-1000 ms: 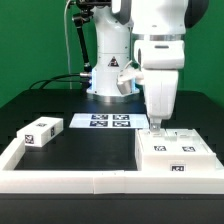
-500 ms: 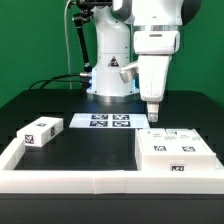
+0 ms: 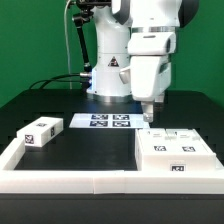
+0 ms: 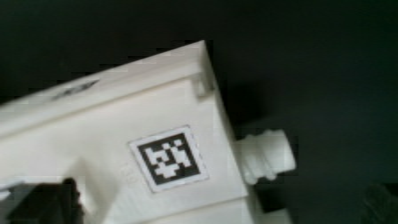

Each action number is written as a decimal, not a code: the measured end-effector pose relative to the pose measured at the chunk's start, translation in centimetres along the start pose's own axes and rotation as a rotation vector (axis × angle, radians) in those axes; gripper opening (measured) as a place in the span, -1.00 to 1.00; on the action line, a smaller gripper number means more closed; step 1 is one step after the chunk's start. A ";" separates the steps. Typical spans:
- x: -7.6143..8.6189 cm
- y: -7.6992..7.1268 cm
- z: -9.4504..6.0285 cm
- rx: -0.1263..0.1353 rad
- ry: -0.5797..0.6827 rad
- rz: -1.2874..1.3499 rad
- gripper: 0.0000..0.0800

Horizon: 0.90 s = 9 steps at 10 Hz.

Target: Assemble cabinet

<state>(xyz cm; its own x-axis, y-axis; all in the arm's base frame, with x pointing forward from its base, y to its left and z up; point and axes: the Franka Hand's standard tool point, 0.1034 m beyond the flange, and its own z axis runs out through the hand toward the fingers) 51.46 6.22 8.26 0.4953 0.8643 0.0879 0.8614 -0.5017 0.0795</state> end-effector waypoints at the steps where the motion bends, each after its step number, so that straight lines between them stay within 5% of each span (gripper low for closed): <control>1: 0.0 -0.5 0.2 -0.004 0.009 0.126 0.99; 9: 0.6 -1.9 1.0 0.050 0.030 0.821 0.99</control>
Offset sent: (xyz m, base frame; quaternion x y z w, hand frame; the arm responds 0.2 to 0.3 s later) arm -0.0031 0.0115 -0.0055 0.0172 0.0013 0.2170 0.9760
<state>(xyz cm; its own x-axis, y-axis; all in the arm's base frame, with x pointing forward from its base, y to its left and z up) 50.25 7.76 7.13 0.9672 0.2208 0.1252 0.2301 -0.9710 -0.0655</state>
